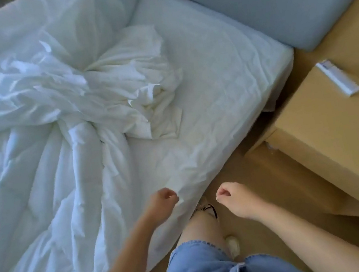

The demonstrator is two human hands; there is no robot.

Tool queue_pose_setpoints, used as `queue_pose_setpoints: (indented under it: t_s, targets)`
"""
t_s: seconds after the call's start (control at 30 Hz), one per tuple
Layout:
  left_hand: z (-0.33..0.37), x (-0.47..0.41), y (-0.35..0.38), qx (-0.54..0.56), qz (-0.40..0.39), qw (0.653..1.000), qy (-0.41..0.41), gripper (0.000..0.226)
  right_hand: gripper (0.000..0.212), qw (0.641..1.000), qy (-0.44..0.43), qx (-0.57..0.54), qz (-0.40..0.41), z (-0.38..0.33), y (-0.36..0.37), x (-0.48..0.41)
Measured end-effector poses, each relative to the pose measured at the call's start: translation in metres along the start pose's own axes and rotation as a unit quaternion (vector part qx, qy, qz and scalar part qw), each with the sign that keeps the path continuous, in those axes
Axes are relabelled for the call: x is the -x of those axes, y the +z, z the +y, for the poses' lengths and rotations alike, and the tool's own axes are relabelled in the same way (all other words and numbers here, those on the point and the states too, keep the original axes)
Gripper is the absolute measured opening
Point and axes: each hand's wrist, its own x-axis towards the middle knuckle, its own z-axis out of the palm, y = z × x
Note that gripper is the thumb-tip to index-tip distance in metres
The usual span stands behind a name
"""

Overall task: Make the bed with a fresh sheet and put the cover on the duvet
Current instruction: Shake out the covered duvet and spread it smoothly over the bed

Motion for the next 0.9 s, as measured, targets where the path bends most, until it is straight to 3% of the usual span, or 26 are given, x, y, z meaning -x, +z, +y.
queue_pose_setpoints:
  t_s: [0.23,0.4,0.5,0.53,0.6,0.63,0.67,0.73,0.77,0.83,0.9]
  targets:
    - [0.080,-0.147,-0.078,0.050,0.209,0.975,-0.051,0.044,0.018,0.999,-0.030,0.001,-0.022,-0.075,-0.068,-0.152]
    - [0.110,-0.212,-0.105,-0.133,0.345,0.929,0.033,0.075,0.016,0.998,-0.033,-0.023,-0.041,-0.109,-0.092,-0.238]
    - [0.123,-0.250,-0.116,-0.228,0.311,0.923,0.007,0.091,0.012,0.996,-0.019,-0.075,-0.037,-0.122,-0.099,-0.290]
    - [0.123,-0.264,-0.121,-0.230,0.299,0.926,-0.018,0.084,0.015,0.996,-0.015,-0.085,-0.036,-0.125,-0.101,-0.306]
    - [0.123,-0.285,-0.136,-0.170,0.315,0.932,-0.056,0.042,0.033,0.994,-0.004,-0.102,-0.035,-0.128,-0.101,-0.334]
    - [0.123,-0.292,-0.145,-0.093,0.337,0.934,-0.075,0.023,0.041,0.992,0.001,-0.122,-0.031,-0.131,-0.102,-0.346]
    - [0.123,-0.297,-0.154,0.019,0.356,0.930,-0.094,0.018,0.047,0.988,0.009,-0.152,-0.025,-0.133,-0.103,-0.357]
    - [0.125,-0.299,-0.168,0.244,0.375,0.888,-0.110,0.016,0.054,0.964,0.045,-0.263,-0.006,-0.140,-0.112,-0.377]
    - [0.126,-0.297,-0.172,0.294,0.371,0.873,-0.114,0.011,0.056,0.935,0.080,-0.346,0.001,-0.146,-0.120,-0.388]
    - [0.133,-0.293,-0.174,0.224,0.339,0.904,-0.134,0.011,0.064,0.853,0.153,-0.499,-0.016,-0.159,-0.140,-0.413]
    - [0.144,-0.290,-0.167,0.017,0.324,0.936,-0.139,0.028,0.065,0.785,0.159,-0.596,-0.050,-0.172,-0.158,-0.436]
